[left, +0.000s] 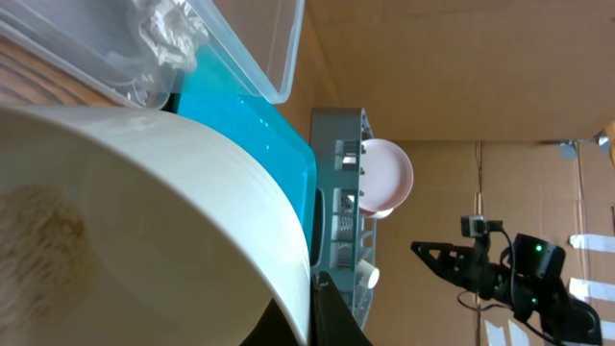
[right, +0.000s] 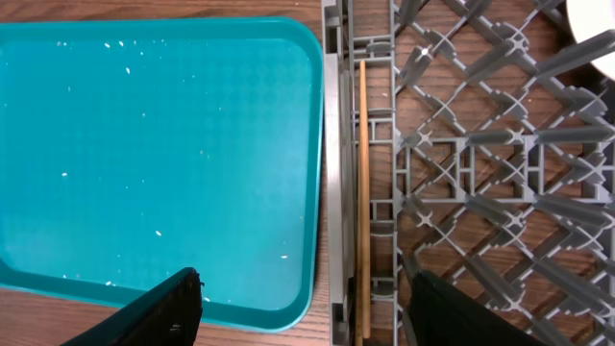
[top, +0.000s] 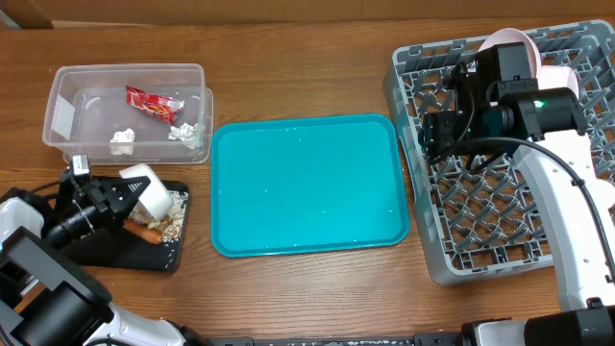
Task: Sort waste into correct bins and load items into the dishwasher
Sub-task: 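Carry the bowl over the black tray and tip out the scraps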
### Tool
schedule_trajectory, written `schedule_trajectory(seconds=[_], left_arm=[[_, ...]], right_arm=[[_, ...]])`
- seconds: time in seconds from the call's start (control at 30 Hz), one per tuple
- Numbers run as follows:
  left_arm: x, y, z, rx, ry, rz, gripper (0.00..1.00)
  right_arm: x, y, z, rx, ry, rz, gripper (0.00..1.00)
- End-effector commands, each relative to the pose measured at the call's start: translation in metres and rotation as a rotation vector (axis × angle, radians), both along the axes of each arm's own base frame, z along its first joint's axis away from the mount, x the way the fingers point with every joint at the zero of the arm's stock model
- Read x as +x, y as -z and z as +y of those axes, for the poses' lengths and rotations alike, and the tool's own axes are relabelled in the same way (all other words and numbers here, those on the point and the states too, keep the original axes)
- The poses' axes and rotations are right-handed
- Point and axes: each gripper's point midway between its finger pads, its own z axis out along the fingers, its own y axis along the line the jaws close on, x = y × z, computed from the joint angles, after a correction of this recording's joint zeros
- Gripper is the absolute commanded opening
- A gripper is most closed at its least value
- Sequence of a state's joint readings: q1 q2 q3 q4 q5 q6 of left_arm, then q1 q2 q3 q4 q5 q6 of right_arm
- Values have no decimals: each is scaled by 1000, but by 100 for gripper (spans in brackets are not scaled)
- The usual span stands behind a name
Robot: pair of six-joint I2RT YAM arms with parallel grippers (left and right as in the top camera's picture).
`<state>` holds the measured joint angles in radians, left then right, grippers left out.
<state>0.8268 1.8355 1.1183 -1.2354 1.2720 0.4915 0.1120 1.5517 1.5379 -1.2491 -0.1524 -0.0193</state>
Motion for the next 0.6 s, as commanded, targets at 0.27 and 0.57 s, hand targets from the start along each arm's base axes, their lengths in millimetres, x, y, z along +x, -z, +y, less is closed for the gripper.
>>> schedule_trajectory(seconds=[0.27, 0.57], left_arm=[[5, -14, 1, -133, -59, -14, 4], [5, -1, 7, -113, -63, 25, 4]], right_arm=[[2, -3, -1, -3, -4, -12, 72], [2, -3, 0, -3, -4, -15, 72]])
